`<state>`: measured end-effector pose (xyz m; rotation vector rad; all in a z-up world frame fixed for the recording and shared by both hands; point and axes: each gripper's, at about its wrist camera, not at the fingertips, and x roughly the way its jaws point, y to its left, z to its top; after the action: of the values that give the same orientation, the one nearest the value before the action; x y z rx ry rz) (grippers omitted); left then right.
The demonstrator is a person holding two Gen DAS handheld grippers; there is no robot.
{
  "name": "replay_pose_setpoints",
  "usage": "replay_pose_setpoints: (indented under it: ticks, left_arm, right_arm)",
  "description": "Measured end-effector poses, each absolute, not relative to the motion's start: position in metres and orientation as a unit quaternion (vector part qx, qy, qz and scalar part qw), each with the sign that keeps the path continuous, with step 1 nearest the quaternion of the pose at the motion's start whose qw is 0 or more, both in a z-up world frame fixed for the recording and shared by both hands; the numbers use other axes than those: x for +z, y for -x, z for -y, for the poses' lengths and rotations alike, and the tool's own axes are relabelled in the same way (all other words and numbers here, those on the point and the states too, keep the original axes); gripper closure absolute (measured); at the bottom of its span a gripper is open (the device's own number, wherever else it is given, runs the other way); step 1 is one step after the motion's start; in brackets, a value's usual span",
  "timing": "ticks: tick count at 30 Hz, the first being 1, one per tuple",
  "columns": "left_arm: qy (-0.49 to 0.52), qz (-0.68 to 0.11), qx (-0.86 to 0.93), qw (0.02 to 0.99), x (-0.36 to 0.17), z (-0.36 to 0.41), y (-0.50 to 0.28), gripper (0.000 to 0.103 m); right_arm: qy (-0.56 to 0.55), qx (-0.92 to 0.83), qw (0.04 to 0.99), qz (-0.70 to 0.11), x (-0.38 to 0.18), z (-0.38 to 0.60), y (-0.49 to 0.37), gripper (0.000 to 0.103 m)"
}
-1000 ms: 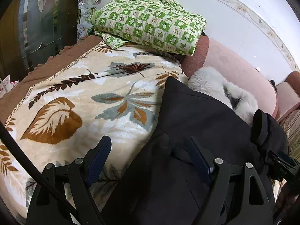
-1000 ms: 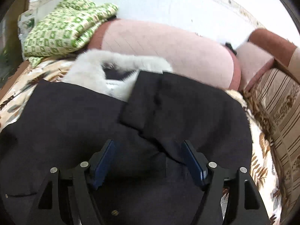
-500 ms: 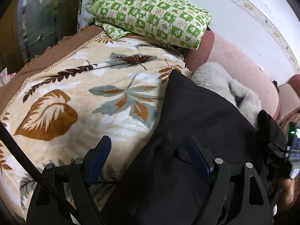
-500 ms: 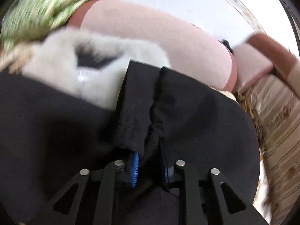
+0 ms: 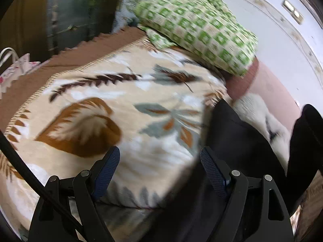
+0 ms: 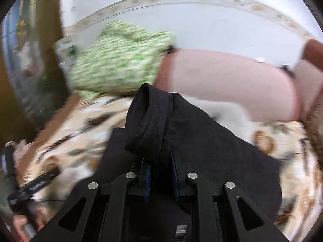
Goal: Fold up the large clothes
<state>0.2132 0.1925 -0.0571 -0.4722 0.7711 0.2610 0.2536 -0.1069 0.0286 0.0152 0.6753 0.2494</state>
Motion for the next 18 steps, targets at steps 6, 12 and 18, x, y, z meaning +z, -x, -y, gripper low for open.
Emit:
replay_pose_setpoints:
  ticks: [6, 12, 18]
  left_arm:
    - [0.206, -0.334, 0.189, 0.900, -0.042, -0.213, -0.204, 0.022]
    - [0.200, -0.345, 0.178, 0.900, -0.044, -0.215, -0.207, 0.022]
    - [0.197, -0.362, 0.179, 0.893, -0.050, -0.210, -0.212, 0.022]
  right_arm:
    - [-0.009, 0.153, 0.904, -0.399, -0.032, 0.034, -0.290, 0.084]
    - [0.023, 0.164, 0.878, -0.448, -0.089, 0.024, -0.309, 0.075]
    - [0.023, 0.234, 0.871, -0.430, -0.062, 0.030, -0.268, 0.056]
